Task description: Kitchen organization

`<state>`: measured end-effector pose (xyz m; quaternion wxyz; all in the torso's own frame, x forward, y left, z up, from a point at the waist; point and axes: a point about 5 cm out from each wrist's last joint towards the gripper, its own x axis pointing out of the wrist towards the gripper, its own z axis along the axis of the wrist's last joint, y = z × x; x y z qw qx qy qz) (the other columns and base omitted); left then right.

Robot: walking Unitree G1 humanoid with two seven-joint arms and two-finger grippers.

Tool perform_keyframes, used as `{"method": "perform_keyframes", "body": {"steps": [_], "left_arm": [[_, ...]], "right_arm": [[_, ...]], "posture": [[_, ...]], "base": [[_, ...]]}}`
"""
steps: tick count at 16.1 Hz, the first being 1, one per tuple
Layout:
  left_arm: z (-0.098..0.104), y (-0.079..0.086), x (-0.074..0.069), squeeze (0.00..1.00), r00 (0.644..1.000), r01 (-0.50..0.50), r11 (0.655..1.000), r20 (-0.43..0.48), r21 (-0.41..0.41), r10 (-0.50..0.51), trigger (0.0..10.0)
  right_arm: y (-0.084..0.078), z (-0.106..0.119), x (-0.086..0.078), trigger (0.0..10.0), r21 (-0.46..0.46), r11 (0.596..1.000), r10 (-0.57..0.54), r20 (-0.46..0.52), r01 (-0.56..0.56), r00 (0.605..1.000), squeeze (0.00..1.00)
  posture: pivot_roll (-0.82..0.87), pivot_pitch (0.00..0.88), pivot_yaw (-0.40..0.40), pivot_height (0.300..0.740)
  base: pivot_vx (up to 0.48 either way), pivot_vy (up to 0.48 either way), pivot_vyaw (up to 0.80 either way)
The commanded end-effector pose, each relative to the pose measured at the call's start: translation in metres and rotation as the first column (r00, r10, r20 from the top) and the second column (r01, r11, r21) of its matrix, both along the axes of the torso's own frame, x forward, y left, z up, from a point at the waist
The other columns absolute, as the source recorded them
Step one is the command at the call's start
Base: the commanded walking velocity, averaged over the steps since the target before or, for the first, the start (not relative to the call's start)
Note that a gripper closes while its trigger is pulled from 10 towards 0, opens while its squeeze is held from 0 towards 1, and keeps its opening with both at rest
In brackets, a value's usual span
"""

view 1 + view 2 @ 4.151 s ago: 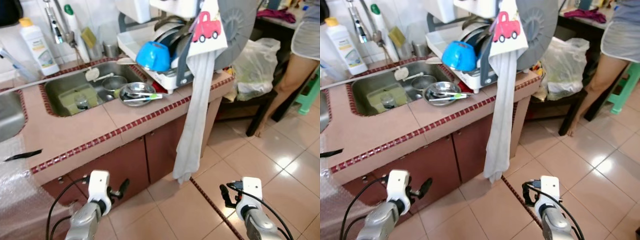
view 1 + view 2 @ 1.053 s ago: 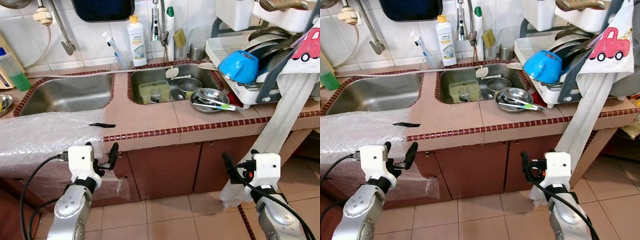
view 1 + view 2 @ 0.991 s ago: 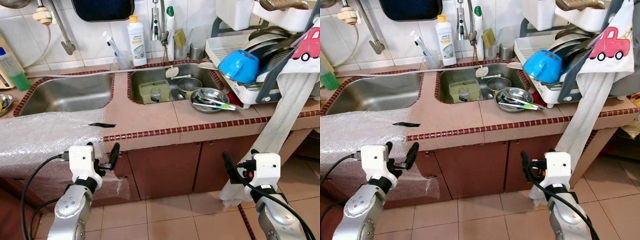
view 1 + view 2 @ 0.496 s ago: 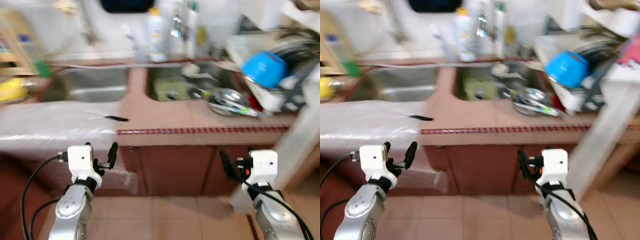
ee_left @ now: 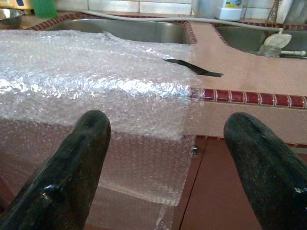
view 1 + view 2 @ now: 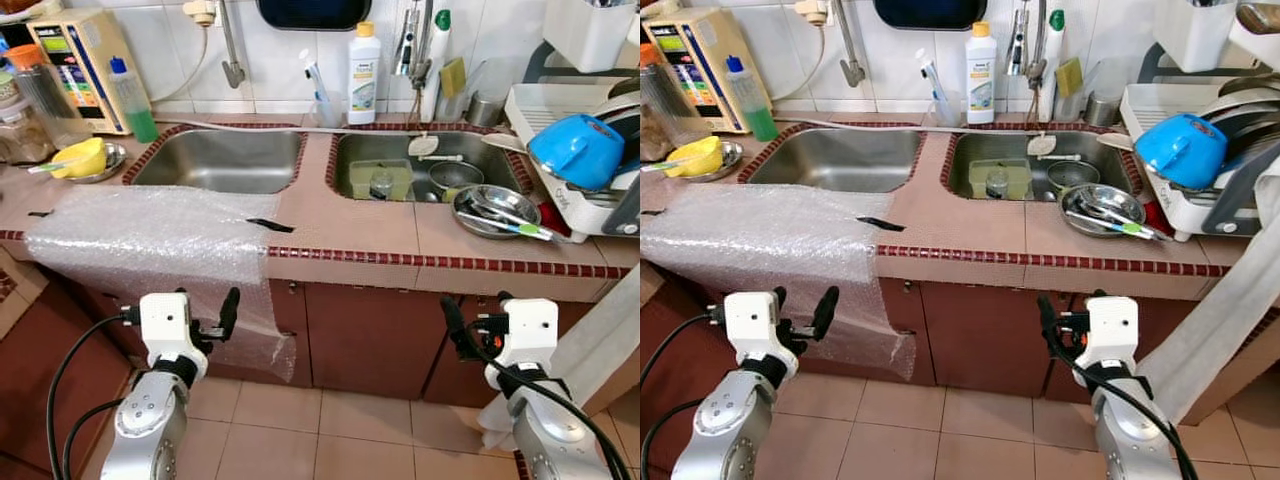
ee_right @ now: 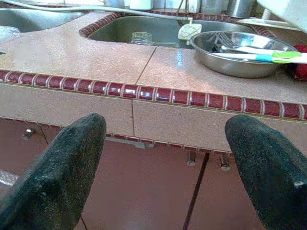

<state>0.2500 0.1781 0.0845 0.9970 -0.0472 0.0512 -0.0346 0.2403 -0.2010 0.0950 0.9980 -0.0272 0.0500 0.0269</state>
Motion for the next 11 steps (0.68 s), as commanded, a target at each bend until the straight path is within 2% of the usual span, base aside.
{"method": "perform_keyframes", "body": {"steps": [1,11], "left_arm": [[-0.0013,0.0029,0.0014,0.00,1.000,-0.006,1.000,-0.014,0.000,0.006,10.0],[-0.0012,0.0015,0.0031,0.00,1.000,-0.003,1.000,-0.020,-0.005,0.003,10.0]], "right_arm": [[0.0019,0.0050,0.0017,10.0,0.006,1.000,0.000,0.019,0.000,1.000,0.00],[0.0046,0.0065,0.0054,10.0,0.010,1.000,0.007,0.026,-0.007,1.000,0.00]], "posture": [[0.00,0.000,0.069,0.740],[0.00,0.000,0.067,0.740]], "base": [[0.000,0.000,0.00],[0.000,0.318,0.00]]}}
